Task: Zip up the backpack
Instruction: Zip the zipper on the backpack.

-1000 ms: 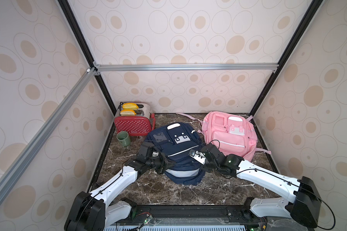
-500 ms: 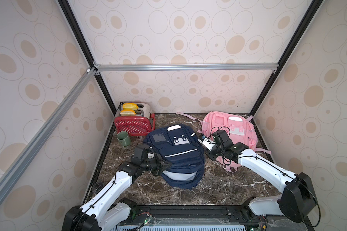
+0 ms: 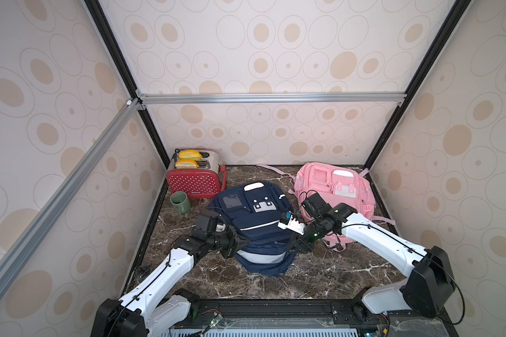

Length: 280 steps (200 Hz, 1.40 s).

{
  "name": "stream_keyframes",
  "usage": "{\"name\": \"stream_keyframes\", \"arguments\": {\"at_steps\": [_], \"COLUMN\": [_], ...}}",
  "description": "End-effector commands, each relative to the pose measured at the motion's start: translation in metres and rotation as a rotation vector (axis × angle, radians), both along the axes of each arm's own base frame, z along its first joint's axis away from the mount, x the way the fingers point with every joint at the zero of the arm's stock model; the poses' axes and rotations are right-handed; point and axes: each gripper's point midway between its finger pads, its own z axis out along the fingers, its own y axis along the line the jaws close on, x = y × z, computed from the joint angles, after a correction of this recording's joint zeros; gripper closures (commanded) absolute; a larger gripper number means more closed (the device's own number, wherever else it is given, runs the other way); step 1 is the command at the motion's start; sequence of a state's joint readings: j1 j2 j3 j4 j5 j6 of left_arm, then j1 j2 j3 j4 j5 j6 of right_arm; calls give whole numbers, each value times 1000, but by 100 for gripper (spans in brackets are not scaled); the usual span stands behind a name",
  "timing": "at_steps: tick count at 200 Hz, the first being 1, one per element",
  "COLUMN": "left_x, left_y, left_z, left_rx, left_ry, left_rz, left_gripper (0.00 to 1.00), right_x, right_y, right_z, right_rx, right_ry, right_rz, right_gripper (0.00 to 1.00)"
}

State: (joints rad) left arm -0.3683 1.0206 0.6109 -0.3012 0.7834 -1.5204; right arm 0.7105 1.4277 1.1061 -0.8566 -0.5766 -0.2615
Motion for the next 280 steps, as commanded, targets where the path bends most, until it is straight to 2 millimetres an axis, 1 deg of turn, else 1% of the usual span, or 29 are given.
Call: {"name": "stream_keyframes", "arguments": {"at_steps": [1,25,59,82,101,136,175,197,222,249,280], "left_x": [13,13,13,12,12,13,16,16,16,17,17], "left_y": [-1,-1,0,-1,0,0,-1,-1,-1,-1,0], "left_z": [17,17,16,17,18,19,21,21,21,21,18], "left_rx": [-9,-11,-17,-24,-28,-32,-38,-39,-43,-47,-45], "left_ry": [-98,-98,-97,-97,-101,-104,-113,-115,-115,-116,-112], "left_rz": [2,3,8,13,16,20,28,28,33,39,44], "left_gripper": [100,100,100,100,100,100,100,100,100,100,100], "right_x": [-2,9,21,25,28,31,24,27,26,21,17], "right_y": [-1,2,13,18,19,27,36,44,55,62,59], "right_z": [2,-6,-9,-13,-18,-20,-30,-30,-29,-31,-36], "right_rx": [-11,-42,-32,-29,-42,-34,-69,-77,-78,-85,-110], "right_ry": [-8,-19,-29,-21,-17,-1,18,17,12,33,45], "right_rz": [36,33,25,30,31,41,74,71,84,94,93], "right_gripper": [53,53,53,53,54,55,56,58,62,66,78]}}
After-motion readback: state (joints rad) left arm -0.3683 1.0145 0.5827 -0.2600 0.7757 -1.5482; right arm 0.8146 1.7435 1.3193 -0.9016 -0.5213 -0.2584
